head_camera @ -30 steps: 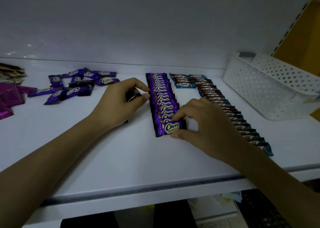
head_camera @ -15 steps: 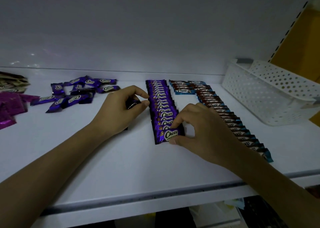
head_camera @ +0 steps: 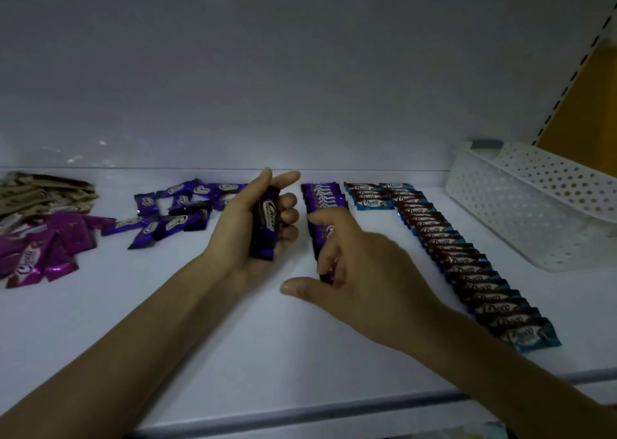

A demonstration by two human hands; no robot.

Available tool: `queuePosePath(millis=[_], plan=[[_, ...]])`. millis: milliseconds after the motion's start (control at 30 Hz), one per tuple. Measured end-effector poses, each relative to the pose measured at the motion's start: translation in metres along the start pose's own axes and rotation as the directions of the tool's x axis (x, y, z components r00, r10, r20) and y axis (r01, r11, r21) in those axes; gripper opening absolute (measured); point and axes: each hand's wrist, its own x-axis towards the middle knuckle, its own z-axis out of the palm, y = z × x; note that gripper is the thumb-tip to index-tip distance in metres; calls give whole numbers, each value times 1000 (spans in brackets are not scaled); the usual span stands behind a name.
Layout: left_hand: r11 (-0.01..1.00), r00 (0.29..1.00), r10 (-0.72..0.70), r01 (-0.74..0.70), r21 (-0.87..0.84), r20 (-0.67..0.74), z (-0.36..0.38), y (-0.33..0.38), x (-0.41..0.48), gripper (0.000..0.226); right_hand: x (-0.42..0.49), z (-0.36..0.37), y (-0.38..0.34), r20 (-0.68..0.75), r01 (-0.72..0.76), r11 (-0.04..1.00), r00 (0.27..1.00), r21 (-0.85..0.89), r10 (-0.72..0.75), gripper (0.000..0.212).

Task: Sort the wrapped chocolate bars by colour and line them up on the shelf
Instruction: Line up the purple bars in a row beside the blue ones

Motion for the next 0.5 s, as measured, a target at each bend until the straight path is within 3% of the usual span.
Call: queuePosePath(millis=[67,167,333,433,500], plan=[[999,999,-3,1,-53,-40,1,3,-2,33,12,11,-13,9,9,999,1000,49,-10,77],[999,994,-7,2,-47,-106,2,4,-3,31,34,19,-23,19,-3,990,1000,142,1,68],[982,995,-27,9,-191,-91,1,5,2,35,47,22,-21,-12,26,997,1000,78,-25,27],[992,996,-72,67,-107,-48,1,3,3,38,52,15,-15,-86,22,995,996,98,-14,22],[991,991,-130,130,-4,17,2,1,2,43,55,8,-10,-125,43,999,991,-24,-46,26]])
